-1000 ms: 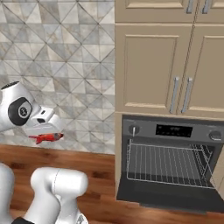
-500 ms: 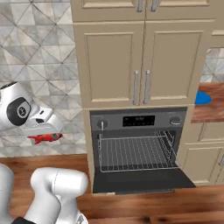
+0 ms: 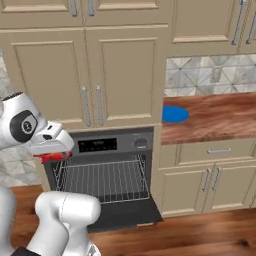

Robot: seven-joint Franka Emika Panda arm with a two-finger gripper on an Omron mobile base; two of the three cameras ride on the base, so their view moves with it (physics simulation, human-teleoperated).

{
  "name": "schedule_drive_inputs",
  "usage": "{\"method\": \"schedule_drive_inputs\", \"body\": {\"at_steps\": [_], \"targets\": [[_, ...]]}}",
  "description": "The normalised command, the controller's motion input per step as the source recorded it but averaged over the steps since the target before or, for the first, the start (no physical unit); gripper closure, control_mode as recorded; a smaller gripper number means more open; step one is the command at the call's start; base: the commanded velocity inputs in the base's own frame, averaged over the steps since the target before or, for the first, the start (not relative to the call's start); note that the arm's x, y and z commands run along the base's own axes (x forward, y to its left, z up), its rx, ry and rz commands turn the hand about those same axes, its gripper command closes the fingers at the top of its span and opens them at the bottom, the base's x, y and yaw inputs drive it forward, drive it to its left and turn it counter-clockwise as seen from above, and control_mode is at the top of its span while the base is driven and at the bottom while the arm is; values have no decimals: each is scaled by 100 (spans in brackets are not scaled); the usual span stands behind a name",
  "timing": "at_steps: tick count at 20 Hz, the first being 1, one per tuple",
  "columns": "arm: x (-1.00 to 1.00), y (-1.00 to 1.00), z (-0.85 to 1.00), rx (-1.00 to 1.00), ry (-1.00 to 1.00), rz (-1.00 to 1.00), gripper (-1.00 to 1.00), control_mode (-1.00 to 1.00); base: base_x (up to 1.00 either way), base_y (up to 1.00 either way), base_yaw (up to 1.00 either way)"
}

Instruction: Take the fish from the oven and place it on the plate on the counter.

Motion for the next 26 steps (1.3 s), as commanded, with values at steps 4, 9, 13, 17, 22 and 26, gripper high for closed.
{"method": "schedule_drive_inputs", "body": {"at_steps": [4, 9, 13, 17, 22, 26], "targets": [[0, 0, 0, 0, 0, 0, 100, 100, 94, -100, 0], [0, 0, 0, 0, 0, 0, 100, 100, 79, -100, 0], [0, 0, 0, 0, 0, 0, 100, 100, 31, -100, 6], [0, 0, 0, 0, 0, 0, 100, 100, 24, -100, 22], [0, 0, 0, 0, 0, 0, 100, 100, 26, -100, 31], [0, 0, 0, 0, 0, 0, 100, 100, 31, -100, 45]]}}
